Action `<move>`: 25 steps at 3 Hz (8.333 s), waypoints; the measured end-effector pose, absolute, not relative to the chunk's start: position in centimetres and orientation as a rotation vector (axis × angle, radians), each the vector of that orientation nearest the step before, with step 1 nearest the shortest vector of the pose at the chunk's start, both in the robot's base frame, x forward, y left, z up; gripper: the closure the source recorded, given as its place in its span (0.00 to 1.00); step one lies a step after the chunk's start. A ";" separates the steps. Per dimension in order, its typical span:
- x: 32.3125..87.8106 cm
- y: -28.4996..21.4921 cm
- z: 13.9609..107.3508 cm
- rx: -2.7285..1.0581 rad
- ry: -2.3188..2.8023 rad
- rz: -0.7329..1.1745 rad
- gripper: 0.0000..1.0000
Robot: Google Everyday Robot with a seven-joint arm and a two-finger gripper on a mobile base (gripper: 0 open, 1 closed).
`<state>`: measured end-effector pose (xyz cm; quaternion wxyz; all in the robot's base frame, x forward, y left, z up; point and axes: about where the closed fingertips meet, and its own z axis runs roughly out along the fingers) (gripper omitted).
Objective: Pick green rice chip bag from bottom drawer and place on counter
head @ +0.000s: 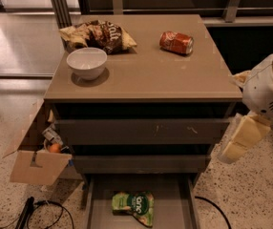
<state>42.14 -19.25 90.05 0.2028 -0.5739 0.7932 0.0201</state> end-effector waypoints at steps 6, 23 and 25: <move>39.4 -11.3 69.7 -1.434 2.169 0.435 0.00; 47.0 -3.5 28.9 -0.946 1.882 0.948 0.00; 46.8 -4.0 25.8 -1.118 1.926 0.744 0.00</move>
Offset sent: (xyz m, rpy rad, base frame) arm -0.0164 0.0400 -0.1574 0.2553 0.1060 -0.0403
